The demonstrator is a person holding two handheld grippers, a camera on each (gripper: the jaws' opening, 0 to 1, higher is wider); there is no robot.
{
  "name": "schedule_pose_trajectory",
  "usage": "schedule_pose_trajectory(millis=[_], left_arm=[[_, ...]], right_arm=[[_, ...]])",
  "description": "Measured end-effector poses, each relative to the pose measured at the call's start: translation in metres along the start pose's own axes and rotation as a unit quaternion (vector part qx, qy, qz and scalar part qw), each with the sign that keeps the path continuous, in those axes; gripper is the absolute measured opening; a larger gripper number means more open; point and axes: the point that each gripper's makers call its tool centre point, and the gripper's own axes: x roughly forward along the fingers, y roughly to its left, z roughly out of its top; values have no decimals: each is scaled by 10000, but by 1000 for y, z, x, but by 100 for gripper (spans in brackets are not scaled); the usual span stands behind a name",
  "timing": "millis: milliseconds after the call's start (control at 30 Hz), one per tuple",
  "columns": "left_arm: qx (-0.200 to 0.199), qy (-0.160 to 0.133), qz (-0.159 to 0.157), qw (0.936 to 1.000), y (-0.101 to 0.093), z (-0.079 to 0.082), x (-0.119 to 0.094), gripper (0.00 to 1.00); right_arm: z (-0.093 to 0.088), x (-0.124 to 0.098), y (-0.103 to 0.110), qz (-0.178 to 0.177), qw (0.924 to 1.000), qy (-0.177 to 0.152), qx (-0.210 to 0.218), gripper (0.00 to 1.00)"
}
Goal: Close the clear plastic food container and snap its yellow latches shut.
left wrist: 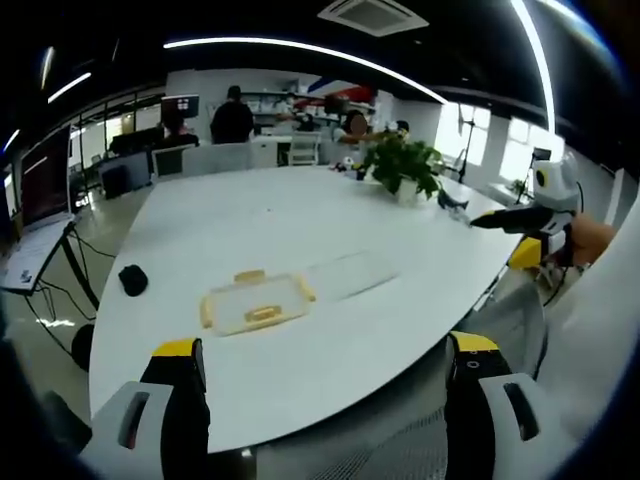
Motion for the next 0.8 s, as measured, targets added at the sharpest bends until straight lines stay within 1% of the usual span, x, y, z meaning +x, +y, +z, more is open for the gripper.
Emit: schedule_pose_trajectory(millis=[333, 800], left_arm=[[-26, 31, -28, 10000, 1, -3, 1, 98], [11, 45, -38, 10000, 3, -3, 2, 98]], right_arm=[[-4, 1, 2, -4, 10000, 27, 19, 99], [-3, 3, 6, 52, 10000, 11, -4, 99]])
